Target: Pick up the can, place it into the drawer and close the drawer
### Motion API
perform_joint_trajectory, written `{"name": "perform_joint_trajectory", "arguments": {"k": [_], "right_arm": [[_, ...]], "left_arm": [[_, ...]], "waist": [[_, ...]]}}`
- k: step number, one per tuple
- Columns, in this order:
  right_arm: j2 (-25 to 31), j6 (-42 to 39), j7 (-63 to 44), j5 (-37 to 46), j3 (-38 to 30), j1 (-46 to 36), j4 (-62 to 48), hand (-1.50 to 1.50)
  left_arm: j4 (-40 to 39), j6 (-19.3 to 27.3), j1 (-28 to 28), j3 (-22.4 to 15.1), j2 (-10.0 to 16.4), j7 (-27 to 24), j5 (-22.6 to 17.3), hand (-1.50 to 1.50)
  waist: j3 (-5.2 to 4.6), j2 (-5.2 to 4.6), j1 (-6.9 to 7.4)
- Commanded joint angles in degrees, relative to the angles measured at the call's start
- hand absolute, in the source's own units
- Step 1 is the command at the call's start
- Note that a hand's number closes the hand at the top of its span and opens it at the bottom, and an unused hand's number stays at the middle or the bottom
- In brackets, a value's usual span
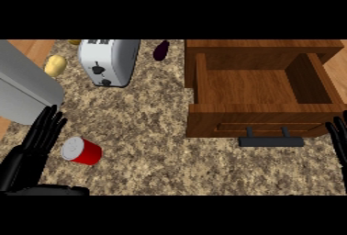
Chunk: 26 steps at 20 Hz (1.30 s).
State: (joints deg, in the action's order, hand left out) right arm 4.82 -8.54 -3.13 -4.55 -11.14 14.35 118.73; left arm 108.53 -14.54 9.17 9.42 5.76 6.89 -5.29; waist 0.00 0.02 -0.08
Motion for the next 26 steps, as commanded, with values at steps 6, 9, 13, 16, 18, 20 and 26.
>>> {"name": "perform_joint_trajectory", "arguments": {"k": [6,9,13,16,18,20,26], "right_arm": [[0.0,-2.1,1.4,-0.4,-2.1,0.2,-2.5,-1.5],[-2.2,-0.3,1.0,2.6,1.4,-1.1,-1.7,-1.5],[-2.1,-1.5,3.0,3.3,0.0,0.4,-3.0,-1.5],[-2.1,-2.3,3.5,2.5,-0.6,-0.1,-3.1,-1.5],[0.2,-1.5,2.2,1.1,-3.0,-6.4,-8.3,-1.5],[-2.2,-2.3,2.5,1.8,-1.2,0.3,-1.3,-1.5],[-1.5,-0.6,-0.4,2.8,-1.5,-5.8,-3.9,-1.5]], "left_arm": [[-10.5,-0.9,-1.5,3.1,0.5,-9.0,1.9,-1.5],[-18.7,-3.2,-3.7,7.7,4.7,-13.9,1.3,-1.5],[-19.5,-0.7,-2.1,3.5,0.8,-15.5,6.0,-1.5],[-19.9,-3.7,-0.8,6.2,3.1,-17.4,3.4,-1.5],[-29.0,-3.5,-6.7,8.4,5.2,-19.6,3.5,-1.5],[-29.3,-3.3,-4.2,6.9,4.1,-23.5,6.0,-1.5],[-33.9,-3.9,-3.7,6.9,5.1,-27.6,7.9,-1.5]], "waist": [[0.0,0.0,-0.02],[-0.02,-0.05,-0.02],[-0.01,-0.01,-0.04],[0.0,0.01,0.04],[-0.01,-0.09,0.0],[-0.01,-0.01,-0.13],[-0.01,-0.03,0.08]]}}
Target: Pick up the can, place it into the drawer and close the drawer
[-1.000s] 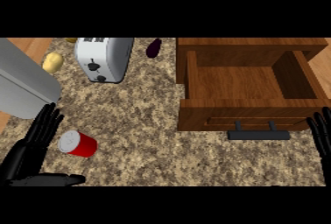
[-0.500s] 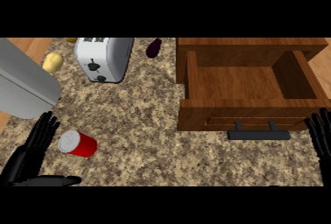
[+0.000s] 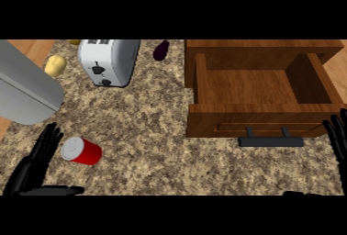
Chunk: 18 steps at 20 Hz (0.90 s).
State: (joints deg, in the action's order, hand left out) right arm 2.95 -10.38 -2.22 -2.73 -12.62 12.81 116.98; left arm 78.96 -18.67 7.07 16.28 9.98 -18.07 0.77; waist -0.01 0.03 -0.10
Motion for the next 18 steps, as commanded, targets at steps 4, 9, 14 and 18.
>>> {"name": "perform_joint_trajectory", "arguments": {"k": [4,9,14,18], "right_arm": [[0.3,-1.2,-3.6,-2.6,-1.6,1.3,5.6,-1.5],[-0.6,-2.6,1.2,-1.1,-0.7,5.7,5.2,-1.5],[-0.8,-2.0,-1.6,-1.7,-1.1,3.5,5.3,-1.5],[0.1,-0.6,-4.4,-1.4,-1.5,-1.8,2.6,-1.5]], "left_arm": [[-4.9,-0.3,-0.5,1.3,1.2,-2.6,0.0,-1.5],[-18.4,-2.1,-6.5,3.3,5.3,-8.0,0.8,-1.5],[-21.6,1.1,-6.4,1.5,2.9,-11.8,2.6,-1.5],[-19.1,2.8,-6.7,-0.2,0.1,-9.3,1.8,-1.5]], "waist": [[0.0,0.02,-0.02],[-0.01,-0.02,-0.3],[0.0,0.0,-0.12],[0.01,-0.01,0.04]]}}
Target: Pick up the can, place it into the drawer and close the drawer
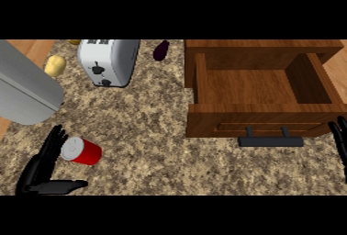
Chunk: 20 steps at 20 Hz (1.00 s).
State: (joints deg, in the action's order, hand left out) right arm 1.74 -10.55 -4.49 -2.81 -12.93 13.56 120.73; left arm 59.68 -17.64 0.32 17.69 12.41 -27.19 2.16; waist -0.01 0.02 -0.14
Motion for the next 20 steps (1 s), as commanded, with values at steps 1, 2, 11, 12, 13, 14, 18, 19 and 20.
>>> {"name": "perform_joint_trajectory", "arguments": {"k": [1,2,11,12,13,14,18,19,20], "right_arm": [[-1.4,-0.6,3.5,1.9,0.8,1.5,-1.9,-1.5],[0.1,-1.1,-3.3,-1.0,0.0,0.8,3.1,-1.5],[-1.7,0.0,-1.2,1.4,1.7,0.2,1.0,-1.5],[-0.3,0.9,-4.1,1.5,0.6,-3.5,0.8,-1.5],[1.4,-1.3,-1.7,-3.2,-4.1,-1.5,0.8,-1.5],[-1.7,-2.4,3.9,0.6,-0.7,3.0,-0.7,-1.5],[-1.7,-2.1,-0.6,-0.8,-0.3,4.1,5.1,-1.5],[0.3,0.3,-5.2,0.9,-0.5,-4.0,1.3,-1.5],[0.2,-1.3,-2.5,-1.1,-2.0,-2.0,1.0,-1.5]], "left_arm": [[-5.0,-2.1,-2.4,0.5,2.8,-1.4,-0.6,-1.5],[-1.3,0.1,-1.8,-0.4,0.8,0.7,-0.7,-1.5],[-10.1,1.3,-5.5,-1.2,1.6,-4.6,-0.2,-1.5],[-11.6,3.3,-7.5,-1.8,0.1,-4.1,0.5,-1.5],[-12.9,3.1,-7.2,-2.0,0.6,-5.2,1.0,-1.5],[-14.1,1.4,-9.4,-0.9,2.6,-4.0,-0.3,-1.5],[-14.9,5.6,-8.2,-3.5,-2.5,-8.0,1.6,-1.5],[-9.0,2.4,-8.0,-3.0,0.8,-1.8,-0.6,-1.5],[-6.5,3.3,-6.0,-4.3,-0.7,-0.3,-0.4,-1.5]], "waist": [[0.0,-0.01,-0.05],[0.0,0.01,-0.01],[0.0,0.0,0.0],[-0.01,-0.03,0.01],[0.0,-0.02,-0.09],[0.0,-0.01,-0.16],[-0.01,0.0,-0.21],[0.01,0.0,0.16],[0.02,0.02,0.1]]}}
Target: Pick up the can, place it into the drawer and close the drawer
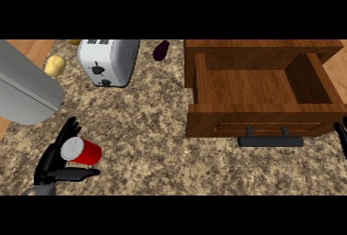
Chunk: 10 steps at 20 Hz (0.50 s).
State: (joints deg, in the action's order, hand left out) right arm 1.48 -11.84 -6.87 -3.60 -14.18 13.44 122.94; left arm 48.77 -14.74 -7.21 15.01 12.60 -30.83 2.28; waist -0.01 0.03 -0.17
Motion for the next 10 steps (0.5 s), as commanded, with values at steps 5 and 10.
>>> {"name": "perform_joint_trajectory", "arguments": {"k": [5,10], "right_arm": [[-1.3,-0.9,2.2,0.2,0.2,1.7,-0.3,-1.5],[-0.5,-1.7,1.0,-2.6,-2.1,2.2,0.5,-1.5]], "left_arm": [[1.7,1.7,-2.3,-2.8,-1.8,2.3,0.2,-1.5],[1.9,0.9,-1.0,-4.3,-3.7,-0.5,-0.1,1.5]], "waist": [[0.01,0.01,-0.03],[0.01,0.02,0.0]]}}
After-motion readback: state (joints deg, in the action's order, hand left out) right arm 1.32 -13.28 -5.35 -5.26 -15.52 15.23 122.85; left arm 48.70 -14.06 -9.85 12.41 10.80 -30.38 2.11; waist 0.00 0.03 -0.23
